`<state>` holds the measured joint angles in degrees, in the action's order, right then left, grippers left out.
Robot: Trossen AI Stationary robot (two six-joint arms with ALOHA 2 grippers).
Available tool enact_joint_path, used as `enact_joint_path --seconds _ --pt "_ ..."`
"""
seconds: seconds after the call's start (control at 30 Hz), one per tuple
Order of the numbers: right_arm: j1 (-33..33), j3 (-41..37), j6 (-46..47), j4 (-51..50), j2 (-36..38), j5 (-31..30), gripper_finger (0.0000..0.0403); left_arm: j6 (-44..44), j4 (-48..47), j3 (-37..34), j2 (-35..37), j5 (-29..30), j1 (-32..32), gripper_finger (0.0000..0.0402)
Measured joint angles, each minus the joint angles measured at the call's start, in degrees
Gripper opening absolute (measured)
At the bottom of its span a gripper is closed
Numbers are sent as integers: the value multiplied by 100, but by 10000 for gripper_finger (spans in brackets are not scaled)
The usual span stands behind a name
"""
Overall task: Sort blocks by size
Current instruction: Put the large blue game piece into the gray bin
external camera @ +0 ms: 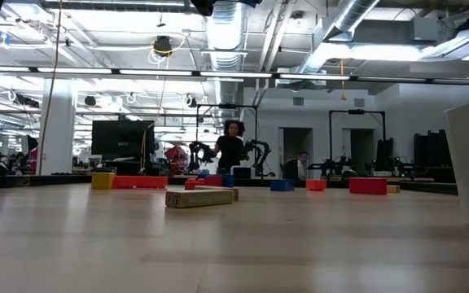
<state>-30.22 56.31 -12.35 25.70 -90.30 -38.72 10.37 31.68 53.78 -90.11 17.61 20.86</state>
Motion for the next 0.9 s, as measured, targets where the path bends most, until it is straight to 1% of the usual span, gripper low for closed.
enact_joint_path --seconds 0.1,0.17,0.27,0.33,0.4,0.53,0.67,0.8,0.9 --pt "-12 0 -85 -226 19 -7 164 -104 -194 2 0 230 0 184" --pt "-74 -2 16 -547 104 -53 164 -234 -430 4 0 370 0 206" --pt "-211 138 601 -1409 370 -149 164 -355 -947 9 13 407 0 235" --pt "-333 262 1158 -2074 577 -157 164 -401 -1253 9 13 410 0 244" --pt "-492 306 1818 -2830 755 -73 164 -489 -1519 9 14 412 0 247" --pt "-834 306 3351 -4085 1005 703 164 -709 -2042 9 15 346 -2 247" --pt "-1291 306 4691 -5016 940 835 168 -998 -2360 9 11 125 -3 245" --pt "-1694 304 5490 -5291 698 829 177 -1110 -2508 9 9 67 -4 245" --pt "-1898 304 5904 -5366 517 663 177 -1110 -2499 9 7 67 -4 245"
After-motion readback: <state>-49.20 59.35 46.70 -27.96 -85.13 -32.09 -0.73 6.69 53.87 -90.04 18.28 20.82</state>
